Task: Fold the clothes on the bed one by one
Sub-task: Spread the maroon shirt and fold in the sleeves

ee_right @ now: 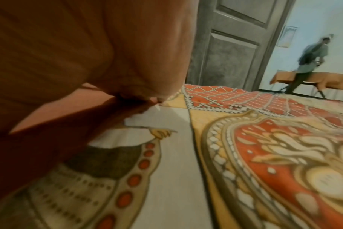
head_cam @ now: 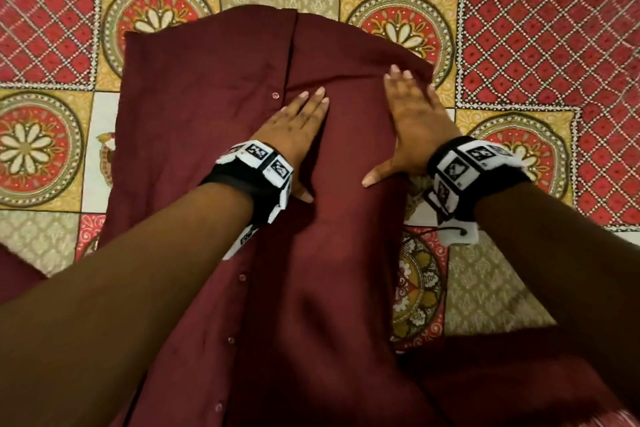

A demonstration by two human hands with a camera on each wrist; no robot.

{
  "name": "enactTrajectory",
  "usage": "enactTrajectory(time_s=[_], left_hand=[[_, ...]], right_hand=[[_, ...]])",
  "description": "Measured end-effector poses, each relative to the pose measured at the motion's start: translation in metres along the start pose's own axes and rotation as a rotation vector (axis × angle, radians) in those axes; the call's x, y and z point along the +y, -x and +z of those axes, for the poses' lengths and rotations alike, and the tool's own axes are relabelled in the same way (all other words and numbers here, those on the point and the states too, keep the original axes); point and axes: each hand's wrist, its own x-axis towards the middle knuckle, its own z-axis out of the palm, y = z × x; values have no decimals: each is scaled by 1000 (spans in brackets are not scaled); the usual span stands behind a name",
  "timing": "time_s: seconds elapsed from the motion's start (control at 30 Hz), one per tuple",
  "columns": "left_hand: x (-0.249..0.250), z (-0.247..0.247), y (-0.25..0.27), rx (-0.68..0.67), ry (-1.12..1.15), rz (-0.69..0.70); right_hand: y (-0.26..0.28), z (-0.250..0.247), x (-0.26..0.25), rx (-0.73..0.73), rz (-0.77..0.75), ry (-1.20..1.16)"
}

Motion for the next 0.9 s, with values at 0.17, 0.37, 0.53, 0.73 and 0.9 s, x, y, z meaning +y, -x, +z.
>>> enactTrajectory(time_s=[0.17,0.37,0.53,0.73,0.9], left_hand=[[18,3,38,170,189,-35],[31,103,192,610,679,-498],[53,207,336,625,745,-879],[58,287,407,560,734,-881],[50,306,419,449,767,-824]], right_hand=[[27,1,-14,131,105,1],[104,71,-121,464,-390,-147],[157,124,-238,309,-821,-173],[174,171,-353,135,-1137,-42],[142,197,-374,-228,-1182,188]])
